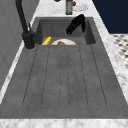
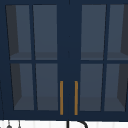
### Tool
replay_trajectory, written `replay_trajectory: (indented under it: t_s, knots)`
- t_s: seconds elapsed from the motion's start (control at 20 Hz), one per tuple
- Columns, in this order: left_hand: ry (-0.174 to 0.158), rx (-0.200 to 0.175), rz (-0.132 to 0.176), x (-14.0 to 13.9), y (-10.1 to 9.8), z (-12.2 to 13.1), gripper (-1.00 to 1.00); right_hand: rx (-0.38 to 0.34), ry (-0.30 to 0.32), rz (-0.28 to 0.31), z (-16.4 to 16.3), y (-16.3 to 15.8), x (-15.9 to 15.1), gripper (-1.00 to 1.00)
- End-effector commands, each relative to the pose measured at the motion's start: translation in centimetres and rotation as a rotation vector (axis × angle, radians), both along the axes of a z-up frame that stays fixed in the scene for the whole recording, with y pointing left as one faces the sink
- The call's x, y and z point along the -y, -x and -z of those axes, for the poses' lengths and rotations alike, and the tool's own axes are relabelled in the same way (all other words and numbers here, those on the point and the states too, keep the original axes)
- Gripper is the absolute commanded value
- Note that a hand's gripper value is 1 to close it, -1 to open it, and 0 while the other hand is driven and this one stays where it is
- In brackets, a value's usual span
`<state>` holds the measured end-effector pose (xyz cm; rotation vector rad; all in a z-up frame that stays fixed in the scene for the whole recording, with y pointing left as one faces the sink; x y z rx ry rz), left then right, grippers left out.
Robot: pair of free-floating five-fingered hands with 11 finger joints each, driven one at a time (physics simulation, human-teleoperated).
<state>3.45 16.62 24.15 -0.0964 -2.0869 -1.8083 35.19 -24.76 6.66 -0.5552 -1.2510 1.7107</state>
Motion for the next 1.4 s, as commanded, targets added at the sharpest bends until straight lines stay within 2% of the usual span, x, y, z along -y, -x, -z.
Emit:
replay_trajectory:
  t_s: [0.0,0.1,0.15,0.35,0.55,0.7,0.95,1.2,1.35]
  knots:
    - [0.000,0.000,0.000,0.0,0.0,0.0,0.00,0.050,0.106,-0.030,0.5,-1.2,0.4,-1.00]
    - [0.000,0.000,0.000,0.0,0.0,0.0,0.00,0.043,0.129,-0.013,0.8,-2.2,0.1,-1.00]
    - [0.000,0.000,0.000,0.0,0.0,0.0,0.00,0.012,0.138,0.000,1.4,-3.5,0.1,-1.00]
    - [0.000,0.000,0.000,0.0,0.0,0.0,0.00,-0.005,0.159,0.001,3.2,-6.3,-1.1,-1.00]
    - [0.000,0.000,0.000,0.0,0.0,0.0,0.00,0.007,0.193,-0.006,5.2,-6.0,-0.7,-1.00]
    - [0.000,0.000,0.000,0.0,0.0,0.0,0.00,0.024,0.188,-0.005,6.8,-6.6,-0.2,-1.00]
    - [0.000,0.000,0.000,0.0,0.0,0.0,0.00,0.013,0.201,-0.002,9.4,-7.7,-0.3,-1.00]
    - [0.000,0.000,0.000,0.0,0.0,0.0,0.00,-0.064,0.185,0.009,10.7,-9.3,-0.2,-1.00]
    - [0.000,0.000,0.000,0.0,0.0,0.0,0.00,-0.086,0.170,0.010,11.0,-9.7,0.3,-1.00]
